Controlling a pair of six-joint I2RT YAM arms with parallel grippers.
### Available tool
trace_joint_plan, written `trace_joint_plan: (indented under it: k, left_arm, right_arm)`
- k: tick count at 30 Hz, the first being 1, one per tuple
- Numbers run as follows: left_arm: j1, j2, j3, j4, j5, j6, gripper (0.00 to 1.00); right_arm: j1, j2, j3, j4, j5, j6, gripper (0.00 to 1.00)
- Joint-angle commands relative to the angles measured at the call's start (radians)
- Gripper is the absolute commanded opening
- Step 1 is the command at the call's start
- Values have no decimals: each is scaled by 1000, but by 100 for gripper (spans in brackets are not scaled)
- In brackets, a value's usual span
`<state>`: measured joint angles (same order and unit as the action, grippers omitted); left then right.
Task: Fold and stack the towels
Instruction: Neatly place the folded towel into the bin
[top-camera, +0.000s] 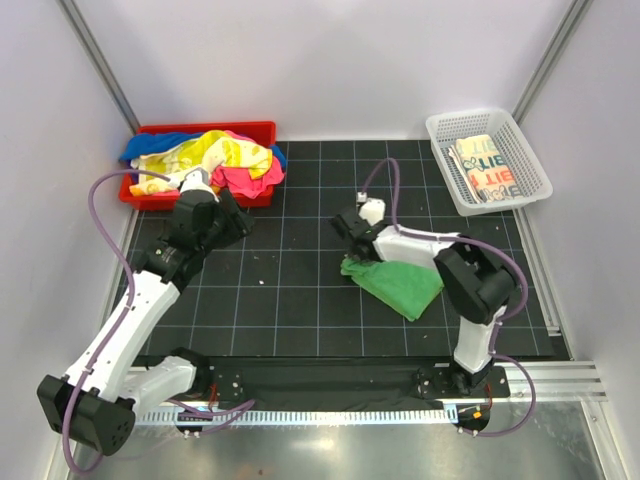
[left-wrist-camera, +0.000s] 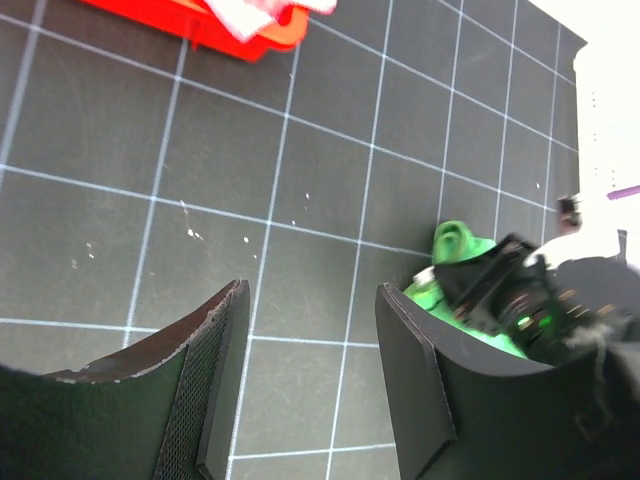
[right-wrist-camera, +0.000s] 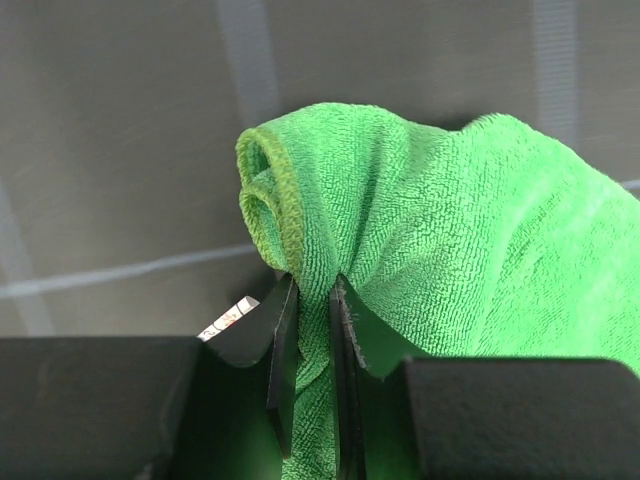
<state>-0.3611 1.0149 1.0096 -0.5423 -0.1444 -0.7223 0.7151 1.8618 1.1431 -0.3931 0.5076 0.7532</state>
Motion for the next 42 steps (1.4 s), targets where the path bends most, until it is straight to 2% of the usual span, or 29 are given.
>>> trace_joint_plan:
  k: [1, 7, 12, 19, 25, 26, 32, 36, 42]
  left_arm:
    - [4, -33, -29, 64, 55, -16, 57]
    - [2, -41, -63, 105, 109, -37, 55]
    - [2, -45, -78, 134, 137, -43, 54]
    - [1, -44, -92, 188, 189, -58, 54]
    - [2, -39, -106, 228, 213, -65, 54]
    - [1, -38, -109, 231, 226, -65, 54]
    - [-1, -41, -131, 275, 267, -77, 53]
    - [-9, -47, -144, 288, 279, -78, 53]
    - [-19, -58, -155, 311, 295, -88, 53]
  right_arm:
    - [-100, -44, -143, -44, -24, -6, 8]
    - [-307, -186, -275, -9, -90, -29, 3]
    - [-489, -265, -322, -21, -179, -70, 2]
    - [-629, -308, -325, -58, -204, -88, 1]
    - [-703, -426, -358, -64, -167, -77, 1]
    - [-756, -443, -358, -75, -164, -80, 1]
    - [-887, -567, -303, -104, -188, -104, 1]
    - [-968, -547, -214, -102, -221, -123, 1]
    - [-1008, -500, -125, -55, -215, -126, 1]
